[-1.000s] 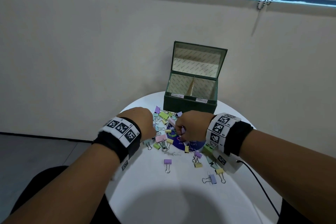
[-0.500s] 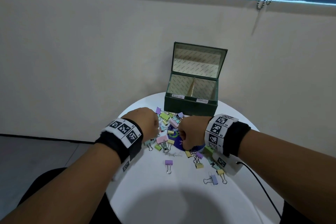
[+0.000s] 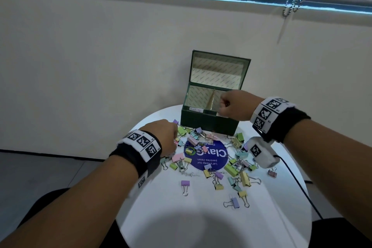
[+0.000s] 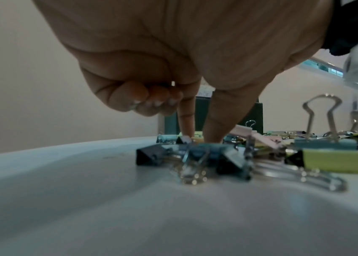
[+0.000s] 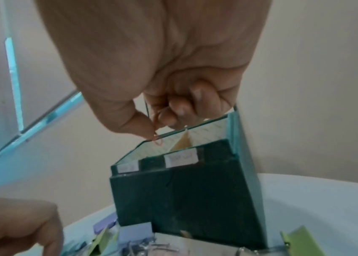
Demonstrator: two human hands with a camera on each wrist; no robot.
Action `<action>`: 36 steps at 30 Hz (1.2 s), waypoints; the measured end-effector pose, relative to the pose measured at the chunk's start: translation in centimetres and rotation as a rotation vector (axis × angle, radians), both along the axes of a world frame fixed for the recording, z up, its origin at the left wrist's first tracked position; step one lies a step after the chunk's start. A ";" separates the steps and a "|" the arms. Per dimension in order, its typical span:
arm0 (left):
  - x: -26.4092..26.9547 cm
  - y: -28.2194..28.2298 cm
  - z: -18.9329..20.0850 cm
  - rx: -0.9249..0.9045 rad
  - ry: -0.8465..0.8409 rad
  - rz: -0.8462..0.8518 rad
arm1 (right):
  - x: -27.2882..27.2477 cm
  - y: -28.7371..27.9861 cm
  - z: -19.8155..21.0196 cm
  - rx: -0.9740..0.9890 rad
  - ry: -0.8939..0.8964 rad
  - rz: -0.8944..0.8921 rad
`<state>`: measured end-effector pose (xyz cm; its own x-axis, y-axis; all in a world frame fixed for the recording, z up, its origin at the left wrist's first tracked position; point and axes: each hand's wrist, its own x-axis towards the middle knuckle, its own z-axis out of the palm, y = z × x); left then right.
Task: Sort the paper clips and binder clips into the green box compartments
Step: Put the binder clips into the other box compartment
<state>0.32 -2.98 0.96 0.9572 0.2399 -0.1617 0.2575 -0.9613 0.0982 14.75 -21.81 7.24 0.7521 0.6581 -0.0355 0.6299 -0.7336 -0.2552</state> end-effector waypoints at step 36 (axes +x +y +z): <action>0.9 -0.8 -0.3 0.128 0.030 -0.074 | -0.1 -9.3 -7.6 -0.007 0.070 -0.162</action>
<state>1.25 -3.74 0.64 0.9683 0.1894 -0.1629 0.1865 -0.9819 -0.0331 14.67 -31.09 -0.35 0.8436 0.5284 -0.0955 0.4843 -0.8257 -0.2893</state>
